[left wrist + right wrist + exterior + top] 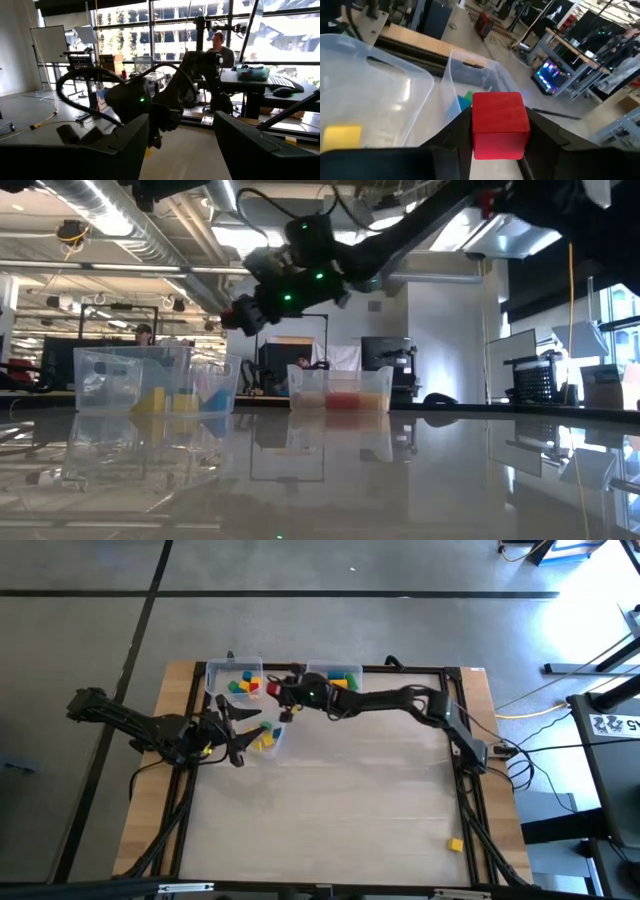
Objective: Sort blocks by size
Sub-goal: Put the red square game block into the top left transparent bin
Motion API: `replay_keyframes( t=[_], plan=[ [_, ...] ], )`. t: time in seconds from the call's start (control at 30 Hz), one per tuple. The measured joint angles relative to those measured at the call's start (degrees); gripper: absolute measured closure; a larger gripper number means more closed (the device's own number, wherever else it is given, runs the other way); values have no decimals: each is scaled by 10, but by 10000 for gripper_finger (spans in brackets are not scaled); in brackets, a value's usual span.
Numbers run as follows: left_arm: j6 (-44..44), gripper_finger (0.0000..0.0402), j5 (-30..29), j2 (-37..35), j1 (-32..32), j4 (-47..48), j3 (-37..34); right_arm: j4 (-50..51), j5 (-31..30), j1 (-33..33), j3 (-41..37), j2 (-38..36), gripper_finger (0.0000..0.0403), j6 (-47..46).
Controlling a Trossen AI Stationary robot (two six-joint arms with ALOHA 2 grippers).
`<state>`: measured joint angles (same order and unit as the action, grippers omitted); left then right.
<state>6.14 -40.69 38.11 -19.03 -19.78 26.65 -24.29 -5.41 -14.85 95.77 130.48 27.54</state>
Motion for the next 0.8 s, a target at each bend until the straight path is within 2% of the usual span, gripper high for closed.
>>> replay_keyframes(
  t=[0.5,0.63,0.8],
  plan=[
    [-13,180,0,0,0,-1,0,9,-6,-19,291,212,265,-1],
    [-16,180,0,1,0,0,0,5,-28,-24,335,249,262,-1],
    [-17,180,0,1,0,11,0,6,-44,-25,339,256,239,-1]
  ],
)
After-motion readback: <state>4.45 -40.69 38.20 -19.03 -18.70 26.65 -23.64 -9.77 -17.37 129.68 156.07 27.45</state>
